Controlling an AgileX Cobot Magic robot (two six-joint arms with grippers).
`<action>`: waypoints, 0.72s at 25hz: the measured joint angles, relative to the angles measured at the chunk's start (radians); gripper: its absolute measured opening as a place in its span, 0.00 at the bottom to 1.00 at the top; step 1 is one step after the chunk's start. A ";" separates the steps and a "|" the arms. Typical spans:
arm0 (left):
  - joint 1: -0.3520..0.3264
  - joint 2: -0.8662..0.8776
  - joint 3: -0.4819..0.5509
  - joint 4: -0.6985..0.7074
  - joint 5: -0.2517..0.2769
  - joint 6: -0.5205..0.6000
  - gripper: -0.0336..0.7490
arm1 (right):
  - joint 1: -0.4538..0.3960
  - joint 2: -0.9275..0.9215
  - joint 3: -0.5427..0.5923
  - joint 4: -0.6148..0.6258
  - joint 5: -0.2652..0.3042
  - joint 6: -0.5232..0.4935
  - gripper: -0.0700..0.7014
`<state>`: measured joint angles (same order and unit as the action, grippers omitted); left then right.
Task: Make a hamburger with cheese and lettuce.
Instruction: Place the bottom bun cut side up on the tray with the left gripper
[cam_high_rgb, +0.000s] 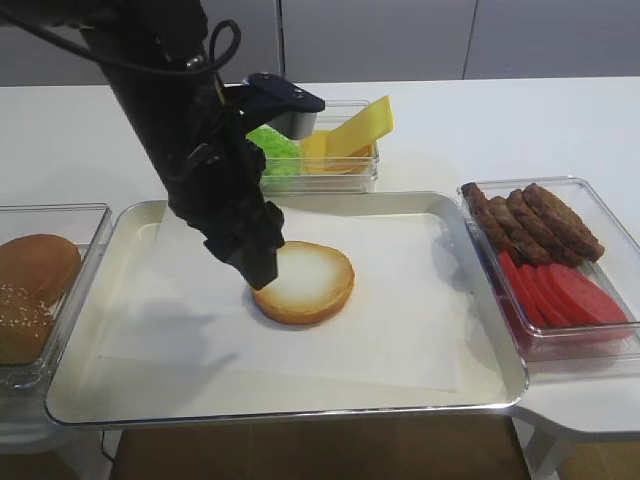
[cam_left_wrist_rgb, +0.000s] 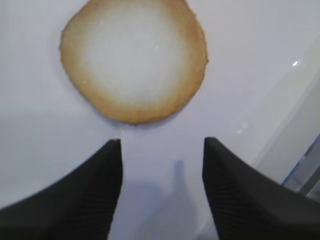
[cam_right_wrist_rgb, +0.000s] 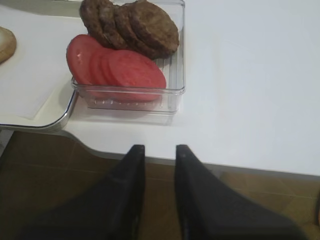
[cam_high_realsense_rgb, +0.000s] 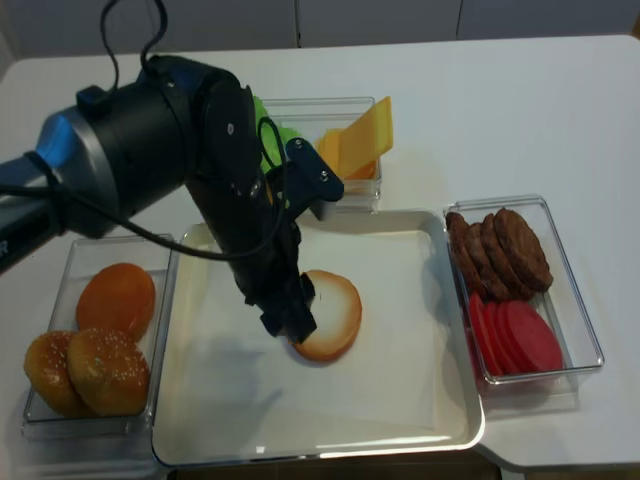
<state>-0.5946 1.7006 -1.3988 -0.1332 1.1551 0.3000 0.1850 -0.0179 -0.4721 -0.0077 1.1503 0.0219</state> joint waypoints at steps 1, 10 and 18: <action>0.000 0.000 -0.014 0.025 0.030 -0.049 0.54 | 0.000 0.000 0.000 0.000 0.000 0.000 0.32; 0.032 -0.014 -0.098 0.075 0.072 -0.315 0.54 | 0.000 0.000 0.000 0.000 0.000 0.000 0.32; 0.037 -0.083 -0.098 0.073 0.076 -0.361 0.54 | 0.000 0.000 0.000 0.000 0.000 0.000 0.32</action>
<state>-0.5577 1.6177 -1.4969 -0.0600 1.2306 -0.0605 0.1850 -0.0179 -0.4721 -0.0077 1.1503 0.0219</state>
